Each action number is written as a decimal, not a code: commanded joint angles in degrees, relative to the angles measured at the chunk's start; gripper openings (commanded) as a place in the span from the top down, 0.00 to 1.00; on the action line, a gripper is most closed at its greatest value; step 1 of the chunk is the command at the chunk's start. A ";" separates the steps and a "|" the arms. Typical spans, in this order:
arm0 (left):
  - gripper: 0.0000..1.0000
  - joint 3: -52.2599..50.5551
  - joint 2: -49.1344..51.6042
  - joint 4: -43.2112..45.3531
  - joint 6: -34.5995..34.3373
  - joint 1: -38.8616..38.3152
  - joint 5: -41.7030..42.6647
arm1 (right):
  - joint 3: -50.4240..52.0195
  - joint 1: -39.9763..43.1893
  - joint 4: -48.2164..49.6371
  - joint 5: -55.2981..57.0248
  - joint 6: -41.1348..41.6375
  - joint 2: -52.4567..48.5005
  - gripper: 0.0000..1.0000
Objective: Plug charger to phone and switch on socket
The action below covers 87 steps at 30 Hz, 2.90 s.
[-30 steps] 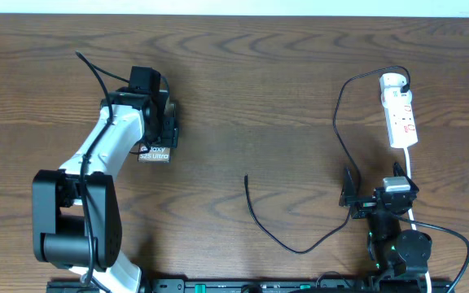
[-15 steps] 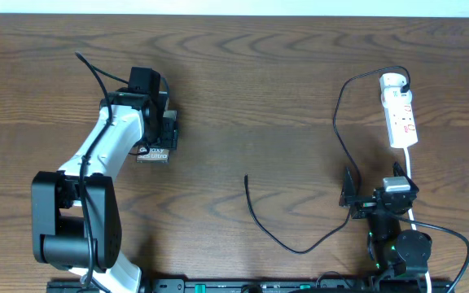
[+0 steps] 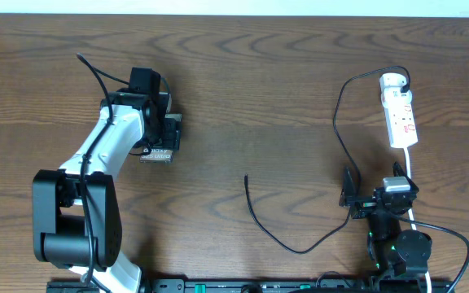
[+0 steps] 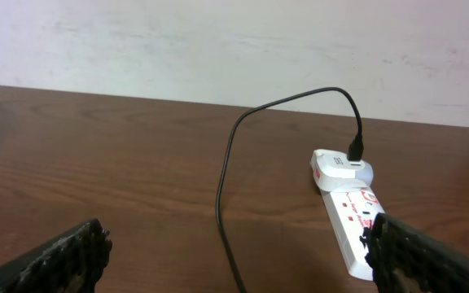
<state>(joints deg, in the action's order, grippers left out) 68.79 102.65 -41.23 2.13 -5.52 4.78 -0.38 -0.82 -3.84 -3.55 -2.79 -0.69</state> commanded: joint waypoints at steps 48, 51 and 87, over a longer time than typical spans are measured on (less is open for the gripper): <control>0.93 -10.67 0.76 4.70 -1.18 -0.04 2.32 | 0.07 -0.35 -0.24 0.39 -0.70 0.35 0.01; 0.93 -11.43 0.76 5.38 -1.18 -0.04 2.32 | 0.07 -0.35 -0.24 0.39 -0.70 0.35 0.01; 0.04 -13.44 0.76 8.33 -1.14 -0.02 2.29 | 0.07 -0.35 -0.24 0.39 -0.70 0.35 0.01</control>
<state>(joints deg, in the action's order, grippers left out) 57.06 101.86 -33.36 1.30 -5.69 5.87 -0.38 -0.82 -3.84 -3.55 -2.81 -0.69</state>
